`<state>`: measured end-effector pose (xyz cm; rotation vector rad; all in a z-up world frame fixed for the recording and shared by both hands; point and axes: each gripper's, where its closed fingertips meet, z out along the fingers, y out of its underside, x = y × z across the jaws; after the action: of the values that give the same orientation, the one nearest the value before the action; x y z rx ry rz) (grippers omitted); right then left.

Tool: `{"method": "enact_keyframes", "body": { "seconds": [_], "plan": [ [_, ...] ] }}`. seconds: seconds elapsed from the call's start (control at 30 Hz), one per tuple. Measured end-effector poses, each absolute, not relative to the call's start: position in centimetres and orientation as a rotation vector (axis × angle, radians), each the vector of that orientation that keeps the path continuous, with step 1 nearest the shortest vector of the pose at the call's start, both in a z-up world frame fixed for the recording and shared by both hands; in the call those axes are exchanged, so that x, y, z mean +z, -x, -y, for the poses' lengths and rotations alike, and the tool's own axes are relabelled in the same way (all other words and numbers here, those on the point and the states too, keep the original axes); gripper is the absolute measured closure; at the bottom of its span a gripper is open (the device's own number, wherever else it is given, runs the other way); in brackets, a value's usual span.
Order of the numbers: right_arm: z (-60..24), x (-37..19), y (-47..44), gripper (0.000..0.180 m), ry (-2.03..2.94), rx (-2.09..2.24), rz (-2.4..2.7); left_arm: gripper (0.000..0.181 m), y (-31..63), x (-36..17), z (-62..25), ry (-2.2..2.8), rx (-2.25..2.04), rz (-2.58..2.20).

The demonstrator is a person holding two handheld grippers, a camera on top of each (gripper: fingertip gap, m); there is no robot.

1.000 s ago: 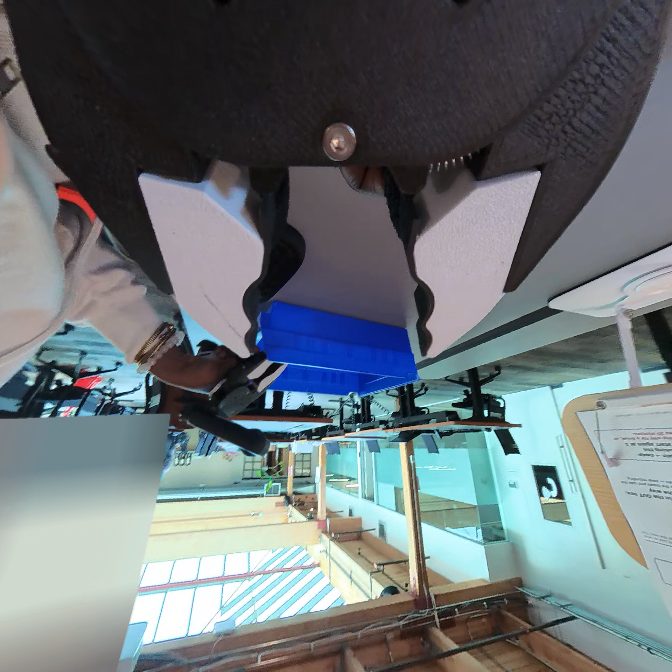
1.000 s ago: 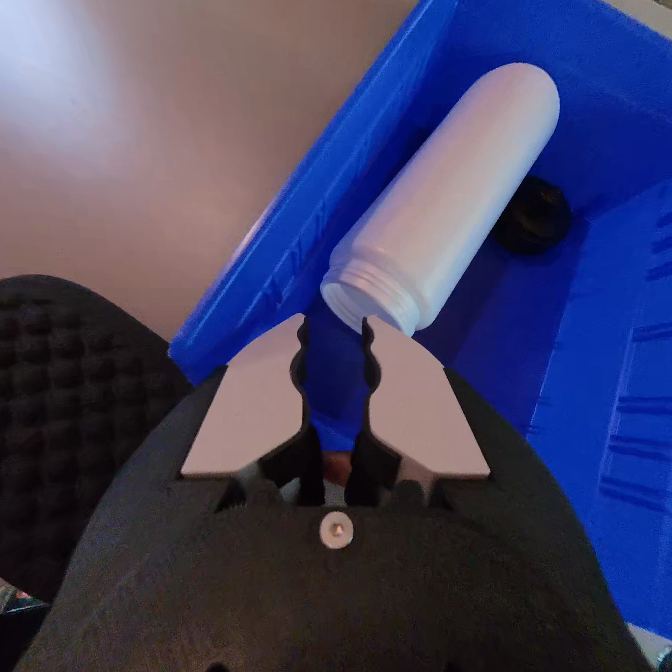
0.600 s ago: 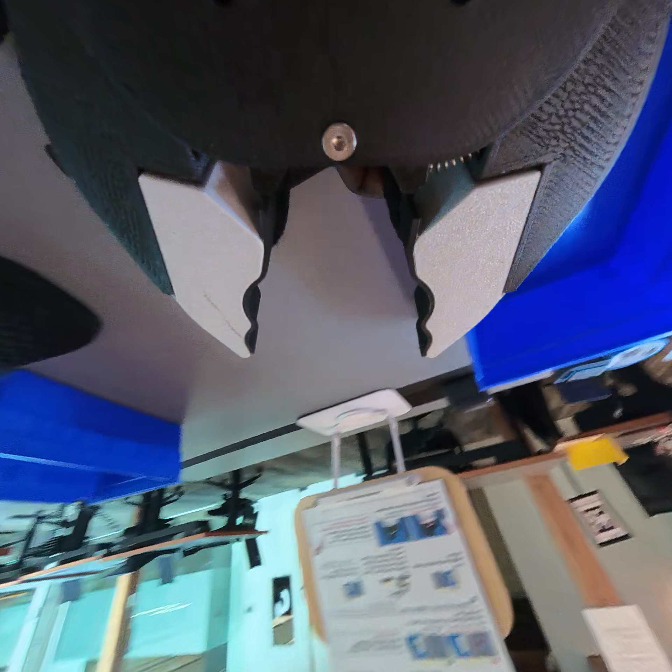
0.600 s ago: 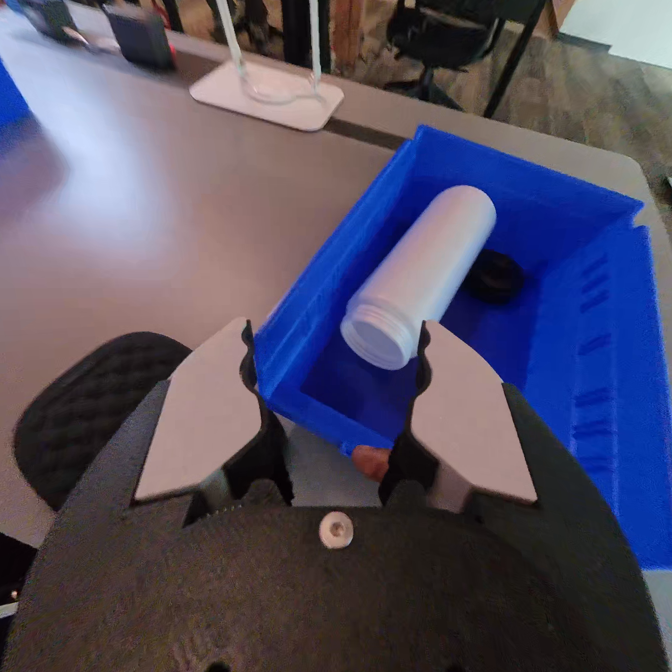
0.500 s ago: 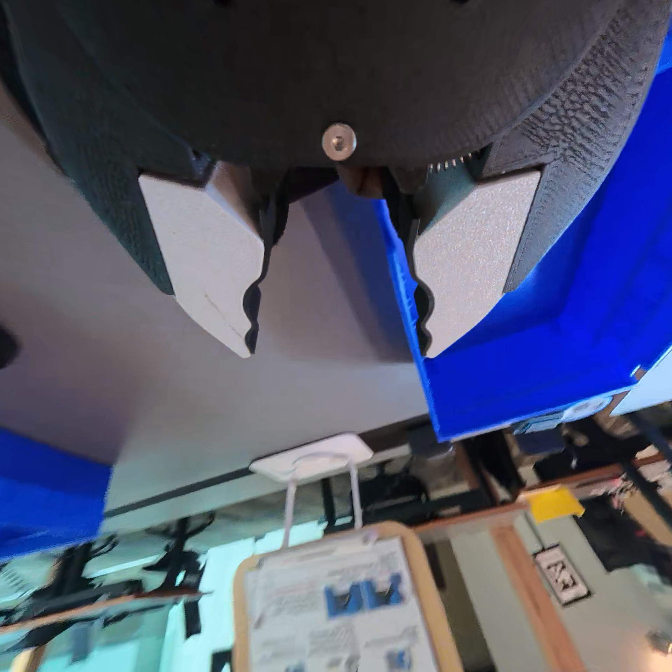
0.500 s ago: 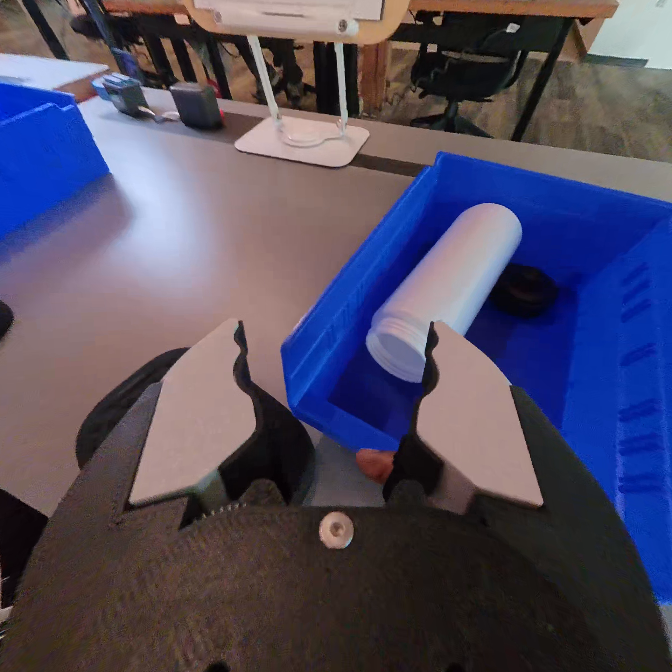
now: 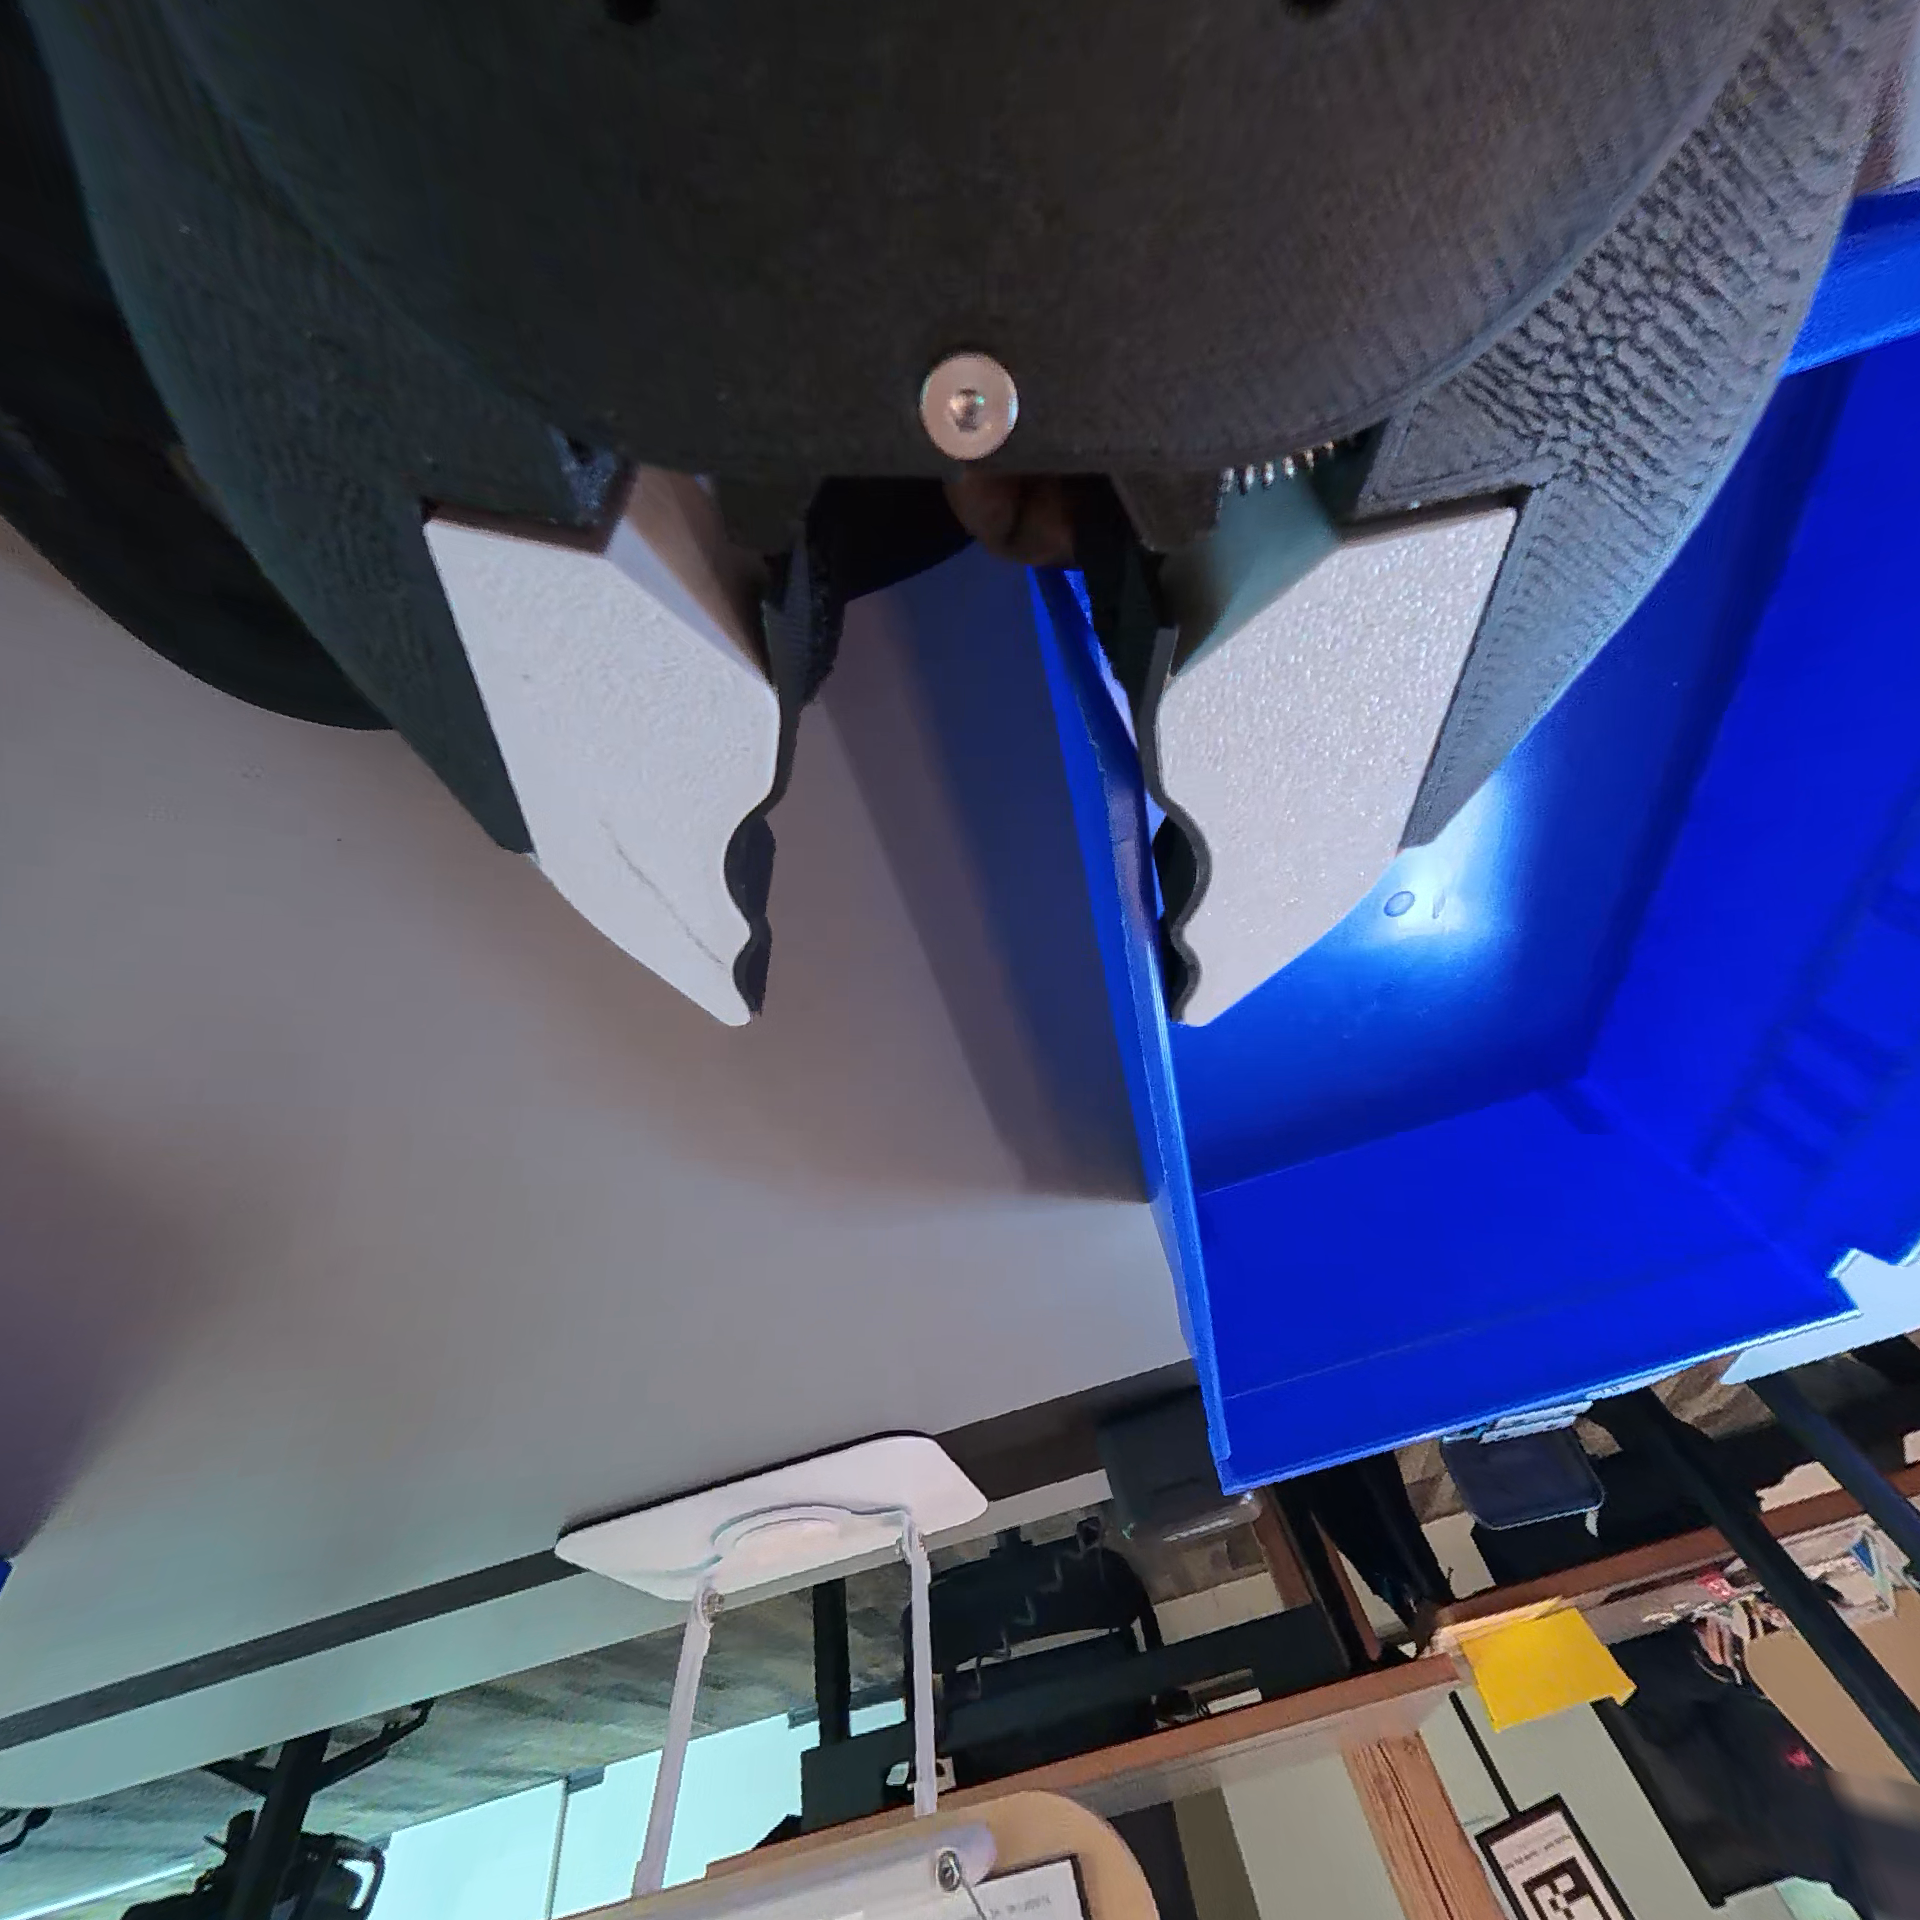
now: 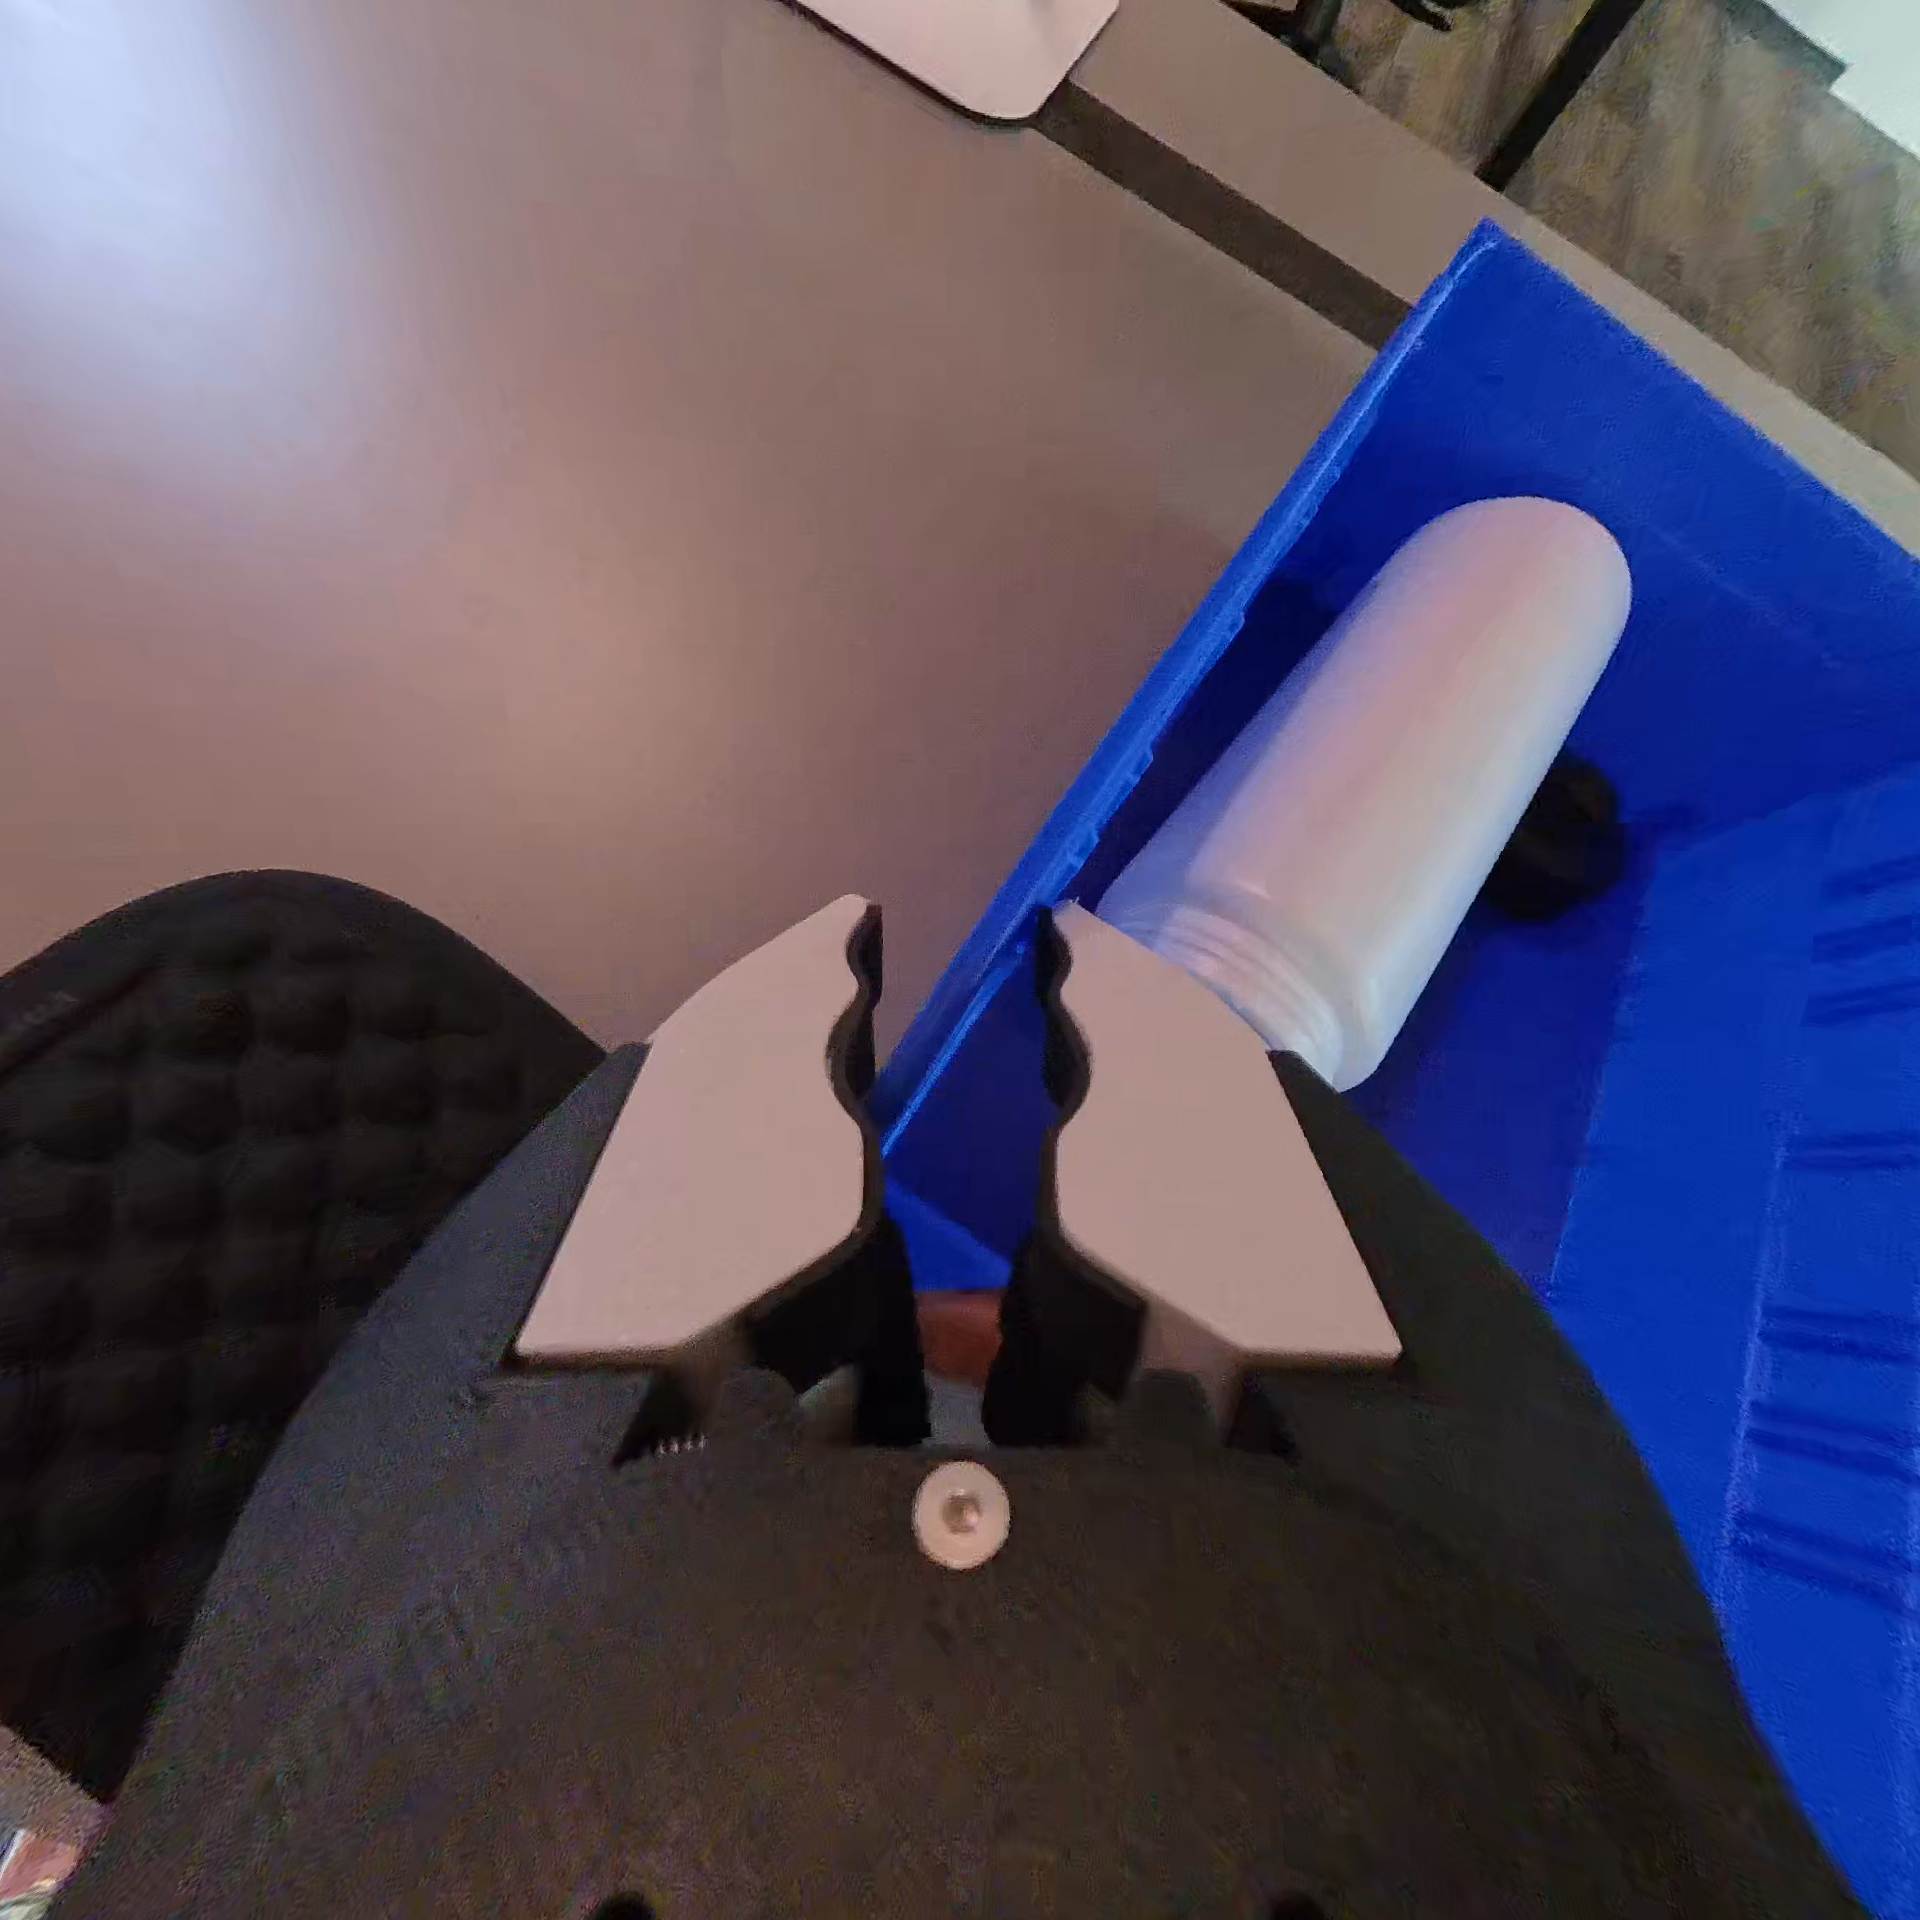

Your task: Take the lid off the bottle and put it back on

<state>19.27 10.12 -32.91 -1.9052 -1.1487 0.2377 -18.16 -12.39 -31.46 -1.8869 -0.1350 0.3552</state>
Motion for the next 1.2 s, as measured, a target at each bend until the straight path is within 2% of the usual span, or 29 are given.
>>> {"method": "enact_keyframes", "body": {
  "seconds": [0.5,0.87,0.97,1.07,1.2],
  "plan": [
    [-8.3,-32.9,-13.8,0.149,1.825,0.295,1.299,0.103,17.8,-31.4,12.3,1.88,0.331,0.112],
    [-2.4,-32.8,-2.9,0.139,1.692,0.501,1.521,0.098,17.5,-31.5,12.2,1.881,0.315,0.092],
    [0.6,-32.6,1.1,0.129,1.621,0.656,1.581,0.098,17.3,-31.3,12.3,1.867,0.3,0.087],
    [3.3,-31.2,4.7,0.13,1.532,0.791,1.593,0.099,17.2,-30.9,12.5,1.847,0.285,0.086],
    [4.7,-31.3,7.8,0.133,1.457,0.723,1.635,0.1,17.0,-30.8,12.8,1.839,0.264,0.086]
  ]
}}
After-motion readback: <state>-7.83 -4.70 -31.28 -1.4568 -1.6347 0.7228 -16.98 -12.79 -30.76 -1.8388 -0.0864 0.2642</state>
